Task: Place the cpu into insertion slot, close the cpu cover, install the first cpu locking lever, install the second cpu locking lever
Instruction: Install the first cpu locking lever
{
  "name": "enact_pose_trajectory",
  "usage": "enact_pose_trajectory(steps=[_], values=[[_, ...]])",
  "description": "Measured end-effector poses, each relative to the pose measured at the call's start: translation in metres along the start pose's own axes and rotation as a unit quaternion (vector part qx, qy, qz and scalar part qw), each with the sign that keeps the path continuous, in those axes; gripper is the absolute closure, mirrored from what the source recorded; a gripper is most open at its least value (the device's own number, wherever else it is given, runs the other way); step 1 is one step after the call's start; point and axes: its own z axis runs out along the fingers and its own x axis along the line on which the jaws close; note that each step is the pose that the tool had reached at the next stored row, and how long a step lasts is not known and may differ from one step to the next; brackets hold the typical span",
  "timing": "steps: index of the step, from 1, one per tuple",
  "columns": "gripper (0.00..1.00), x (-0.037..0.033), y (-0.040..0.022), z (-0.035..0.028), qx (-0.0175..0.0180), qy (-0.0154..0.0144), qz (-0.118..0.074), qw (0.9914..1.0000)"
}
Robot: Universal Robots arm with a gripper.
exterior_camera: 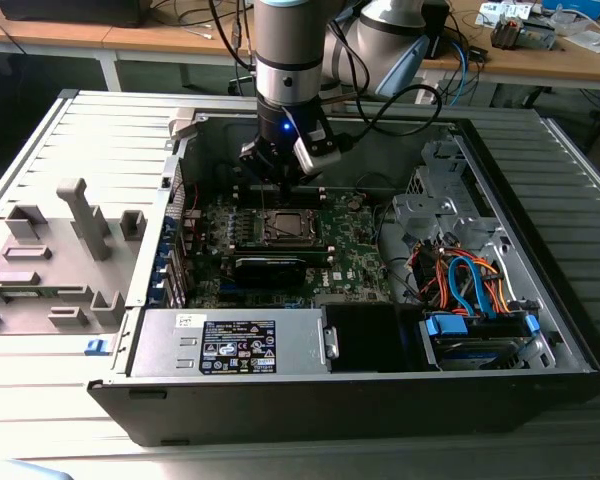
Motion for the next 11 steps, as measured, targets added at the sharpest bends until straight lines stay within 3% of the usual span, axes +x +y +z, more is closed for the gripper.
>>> enact_pose_trajectory(steps=[11], values=[[0.89, 0.0000, 0.0000, 0.0000, -0.0001, 0.0002, -0.007, 0.99997]])
